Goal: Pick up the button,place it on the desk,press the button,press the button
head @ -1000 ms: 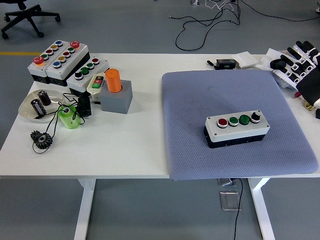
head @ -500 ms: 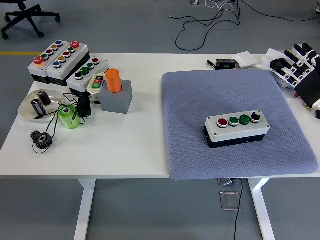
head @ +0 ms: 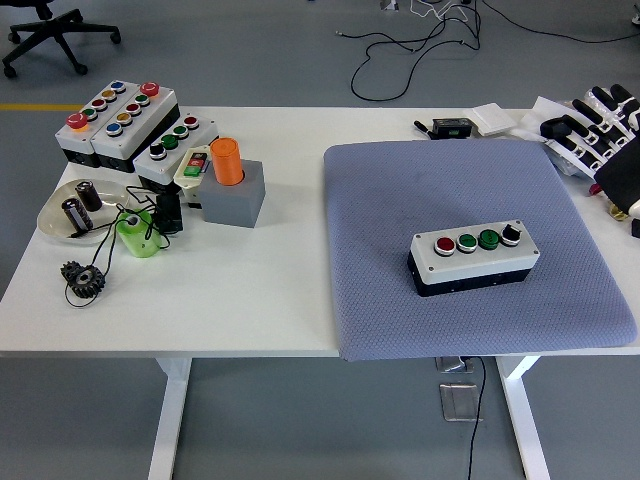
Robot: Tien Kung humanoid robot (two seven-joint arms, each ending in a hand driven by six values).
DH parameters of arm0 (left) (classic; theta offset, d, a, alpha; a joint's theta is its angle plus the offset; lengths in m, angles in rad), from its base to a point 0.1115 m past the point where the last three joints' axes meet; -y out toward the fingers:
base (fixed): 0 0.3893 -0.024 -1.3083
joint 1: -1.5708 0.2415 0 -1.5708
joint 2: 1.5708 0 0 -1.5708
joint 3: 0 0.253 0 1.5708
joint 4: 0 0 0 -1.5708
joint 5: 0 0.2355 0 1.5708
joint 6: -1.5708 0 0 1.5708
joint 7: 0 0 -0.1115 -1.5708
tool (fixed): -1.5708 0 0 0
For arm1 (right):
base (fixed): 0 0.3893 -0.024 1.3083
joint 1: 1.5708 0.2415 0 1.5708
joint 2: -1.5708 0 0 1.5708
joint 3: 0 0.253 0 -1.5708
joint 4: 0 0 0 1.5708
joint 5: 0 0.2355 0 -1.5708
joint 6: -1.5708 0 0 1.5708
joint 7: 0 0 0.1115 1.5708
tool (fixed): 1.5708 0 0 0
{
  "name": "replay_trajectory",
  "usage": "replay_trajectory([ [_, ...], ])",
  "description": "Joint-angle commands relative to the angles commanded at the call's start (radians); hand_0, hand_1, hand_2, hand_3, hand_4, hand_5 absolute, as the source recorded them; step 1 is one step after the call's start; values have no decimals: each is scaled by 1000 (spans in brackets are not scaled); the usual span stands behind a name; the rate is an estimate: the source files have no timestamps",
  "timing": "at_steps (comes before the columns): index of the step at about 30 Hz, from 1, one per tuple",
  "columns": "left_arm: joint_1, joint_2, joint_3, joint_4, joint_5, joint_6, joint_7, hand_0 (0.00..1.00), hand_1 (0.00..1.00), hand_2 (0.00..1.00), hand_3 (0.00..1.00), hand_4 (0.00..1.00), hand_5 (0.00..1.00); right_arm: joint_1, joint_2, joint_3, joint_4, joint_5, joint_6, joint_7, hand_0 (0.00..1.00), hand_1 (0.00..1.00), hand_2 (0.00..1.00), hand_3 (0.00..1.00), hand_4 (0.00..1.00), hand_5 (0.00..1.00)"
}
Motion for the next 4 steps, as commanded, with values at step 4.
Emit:
replay_trajectory([
  [4, 2, 0, 4, 0, -2, 0, 0, 597, 519, 492, 455, 276, 969, 1, 2, -2, -3, 40, -46, 38, 562, 496, 524, 684, 733, 386],
])
